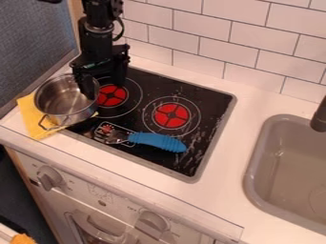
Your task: Move the silver pot into the right burner
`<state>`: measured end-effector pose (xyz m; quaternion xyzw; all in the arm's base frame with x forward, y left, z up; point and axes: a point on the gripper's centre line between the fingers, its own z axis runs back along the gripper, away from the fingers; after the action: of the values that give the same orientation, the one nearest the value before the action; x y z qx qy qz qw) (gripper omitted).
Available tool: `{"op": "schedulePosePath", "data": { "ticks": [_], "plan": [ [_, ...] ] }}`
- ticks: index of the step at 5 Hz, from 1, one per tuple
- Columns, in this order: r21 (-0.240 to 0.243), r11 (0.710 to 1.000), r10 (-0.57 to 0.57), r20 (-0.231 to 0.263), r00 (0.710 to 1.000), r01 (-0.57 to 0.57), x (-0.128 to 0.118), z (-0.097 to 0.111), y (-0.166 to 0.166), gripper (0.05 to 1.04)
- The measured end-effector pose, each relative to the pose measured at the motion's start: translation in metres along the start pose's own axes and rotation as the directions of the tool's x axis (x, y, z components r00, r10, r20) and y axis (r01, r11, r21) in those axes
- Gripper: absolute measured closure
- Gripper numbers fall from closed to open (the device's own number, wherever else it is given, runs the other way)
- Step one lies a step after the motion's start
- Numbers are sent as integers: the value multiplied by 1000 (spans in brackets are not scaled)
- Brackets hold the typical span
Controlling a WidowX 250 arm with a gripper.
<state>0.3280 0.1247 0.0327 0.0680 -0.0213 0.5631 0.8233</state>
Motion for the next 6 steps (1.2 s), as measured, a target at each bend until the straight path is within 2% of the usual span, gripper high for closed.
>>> {"op": "schedulePosePath", "data": {
  "ticks": [1, 3, 4, 5, 6],
  "plan": [
    [7, 1000, 2, 20, 1000, -2, 3, 0, 1, 140],
    [11, 1000, 16, 24, 1000, -16, 7, -2, -2, 716],
    [20, 1000, 16, 21, 1000, -17, 7, -8, -3, 929],
    [20, 1000, 22, 27, 999, -23, 9, -8, -4, 1003],
    [0, 999, 44, 5, 999, -44, 13, -7, -3, 1005]
  ]
}}
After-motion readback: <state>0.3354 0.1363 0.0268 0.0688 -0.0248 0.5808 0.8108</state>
